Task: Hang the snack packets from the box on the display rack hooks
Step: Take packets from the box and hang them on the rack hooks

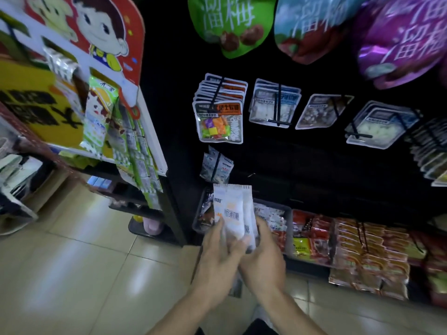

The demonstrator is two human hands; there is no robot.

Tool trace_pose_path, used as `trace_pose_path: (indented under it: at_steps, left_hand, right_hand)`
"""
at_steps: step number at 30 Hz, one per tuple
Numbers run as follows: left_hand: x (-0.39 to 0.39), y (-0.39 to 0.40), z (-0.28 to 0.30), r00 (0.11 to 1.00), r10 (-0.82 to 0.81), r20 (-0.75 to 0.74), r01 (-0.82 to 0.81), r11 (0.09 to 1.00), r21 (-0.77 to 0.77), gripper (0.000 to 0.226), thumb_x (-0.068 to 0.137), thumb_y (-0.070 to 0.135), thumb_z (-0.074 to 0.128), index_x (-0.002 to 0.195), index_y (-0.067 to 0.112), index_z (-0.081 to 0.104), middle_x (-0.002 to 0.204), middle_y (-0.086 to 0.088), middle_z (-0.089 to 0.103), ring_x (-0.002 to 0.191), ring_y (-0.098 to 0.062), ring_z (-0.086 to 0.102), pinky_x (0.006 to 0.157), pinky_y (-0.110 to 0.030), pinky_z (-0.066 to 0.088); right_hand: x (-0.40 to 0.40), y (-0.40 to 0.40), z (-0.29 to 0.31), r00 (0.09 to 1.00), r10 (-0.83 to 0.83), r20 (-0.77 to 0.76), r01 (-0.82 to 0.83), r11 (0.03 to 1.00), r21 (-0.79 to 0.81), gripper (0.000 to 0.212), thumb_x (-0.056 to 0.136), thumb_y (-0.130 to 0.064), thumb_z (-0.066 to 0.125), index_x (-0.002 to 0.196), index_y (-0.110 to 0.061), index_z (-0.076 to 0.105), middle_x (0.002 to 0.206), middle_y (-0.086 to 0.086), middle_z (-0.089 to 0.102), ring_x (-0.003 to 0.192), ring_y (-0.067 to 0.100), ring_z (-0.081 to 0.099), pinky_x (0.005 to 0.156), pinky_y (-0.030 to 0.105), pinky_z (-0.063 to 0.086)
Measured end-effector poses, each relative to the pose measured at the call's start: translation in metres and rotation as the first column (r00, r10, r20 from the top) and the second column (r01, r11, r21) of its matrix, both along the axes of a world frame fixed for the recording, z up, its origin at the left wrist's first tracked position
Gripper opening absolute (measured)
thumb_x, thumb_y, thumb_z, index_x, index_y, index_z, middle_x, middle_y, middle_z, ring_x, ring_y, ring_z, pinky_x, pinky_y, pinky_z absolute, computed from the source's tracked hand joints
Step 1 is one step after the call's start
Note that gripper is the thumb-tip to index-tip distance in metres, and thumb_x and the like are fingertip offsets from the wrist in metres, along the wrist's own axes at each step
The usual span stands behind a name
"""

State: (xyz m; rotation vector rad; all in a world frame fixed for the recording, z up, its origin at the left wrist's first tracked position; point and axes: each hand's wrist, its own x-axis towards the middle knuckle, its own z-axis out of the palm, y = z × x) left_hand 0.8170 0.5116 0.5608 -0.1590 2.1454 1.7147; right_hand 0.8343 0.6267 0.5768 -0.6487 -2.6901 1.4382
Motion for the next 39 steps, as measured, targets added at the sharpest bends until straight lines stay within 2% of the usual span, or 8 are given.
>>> trace_pose_path:
  at_steps: [2,8,11,15,18,25,35,39]
  left_hand:
    - [0.001,0.003,0.012,1.0,-0.011,0.025,0.009,0.993,0.115,0.113,0.06,0.085,0.072,0.157,0.046,0.028,0.152,0.027,0.044,0.139,0.004,0.045,0.118,-0.036,0.039]
    - [-0.003,-0.02,0.018,0.98,0.143,0.138,-0.184,0.916,0.356,0.041,0.084,0.039,0.079,0.121,0.023,0.07,0.112,0.0,0.079,0.106,-0.021,0.075,0.093,-0.041,0.056]
    - [0.0,-0.031,0.015,0.95,0.135,0.282,-0.261,0.839,0.478,0.046,0.082,0.029,0.073,0.124,0.013,0.064,0.11,-0.014,0.078,0.099,-0.035,0.076,0.089,-0.049,0.057]
    - [0.004,-0.038,0.011,0.931,0.108,0.349,-0.288,0.804,0.52,0.049,0.082,0.025,0.068,0.128,0.009,0.061,0.116,-0.021,0.075,0.105,-0.042,0.073,0.098,-0.058,0.053]
    - [0.007,-0.041,0.01,0.942,0.065,0.328,-0.233,0.832,0.504,0.049,0.085,0.029,0.066,0.129,0.009,0.061,0.118,-0.019,0.075,0.108,-0.041,0.072,0.101,-0.06,0.052]
    - [0.01,-0.063,-0.02,0.882,0.256,0.395,-0.401,0.847,0.348,0.063,0.072,0.041,0.088,0.128,0.023,0.065,0.12,-0.005,0.076,0.109,-0.032,0.073,0.093,-0.056,0.058]
    - [0.007,-0.095,-0.039,0.945,0.31,0.109,-0.298,0.948,-0.111,0.022,0.095,0.024,0.072,0.107,0.029,0.054,0.087,0.002,0.077,0.056,-0.007,0.073,0.044,-0.02,0.051]
    - [0.003,-0.093,-0.044,0.972,0.232,0.021,-0.222,0.951,-0.215,0.024,0.096,0.027,0.07,0.11,0.033,0.052,0.076,0.015,0.076,0.047,-0.015,0.068,0.043,-0.022,0.049]
  right_hand:
    - [0.008,-0.005,0.013,0.994,0.112,0.005,-0.112,0.989,0.102,0.068,0.086,-0.048,0.068,0.14,-0.065,0.031,0.121,-0.035,0.062,0.104,-0.006,0.064,0.086,0.029,0.057]
    - [0.029,0.006,0.037,0.908,0.414,0.066,-0.412,0.91,-0.037,0.081,0.073,-0.073,0.068,0.145,-0.066,0.031,0.148,-0.048,0.03,0.147,-0.01,0.02,0.126,0.034,0.014]
    - [0.025,0.019,0.041,0.979,0.203,0.008,-0.197,0.955,-0.222,0.052,0.073,-0.063,0.072,0.123,-0.065,0.057,0.127,-0.025,0.06,0.124,0.004,0.057,0.104,0.041,0.053]
    - [0.013,0.028,0.039,0.988,0.09,0.128,-0.059,0.972,-0.226,0.092,0.062,-0.059,0.085,0.143,-0.045,0.045,0.138,-0.019,0.054,0.122,0.007,0.059,0.101,0.047,0.054]
    - [0.008,0.036,0.033,0.971,0.131,0.201,-0.013,0.864,-0.503,0.068,0.074,-0.023,0.087,0.134,-0.027,0.056,0.118,-0.002,0.072,0.092,0.015,0.076,0.071,0.034,0.063]
    - [0.0,0.058,0.005,0.955,0.048,0.291,0.191,0.651,-0.735,0.057,0.076,0.002,0.077,0.126,-0.011,0.053,0.111,0.016,0.076,0.099,0.037,0.075,0.081,0.056,0.062]
    - [-0.059,0.061,-0.056,0.972,0.067,0.225,-0.038,0.991,-0.128,0.03,0.103,-0.042,0.055,0.092,-0.019,0.073,0.064,-0.005,0.073,0.057,0.021,0.071,0.055,0.039,0.054]
    - [-0.101,0.044,-0.118,0.955,0.152,0.253,-0.165,0.986,0.028,0.035,0.107,-0.025,0.048,0.14,-0.015,0.053,0.089,0.008,0.075,0.053,0.022,0.063,0.046,0.036,0.051]
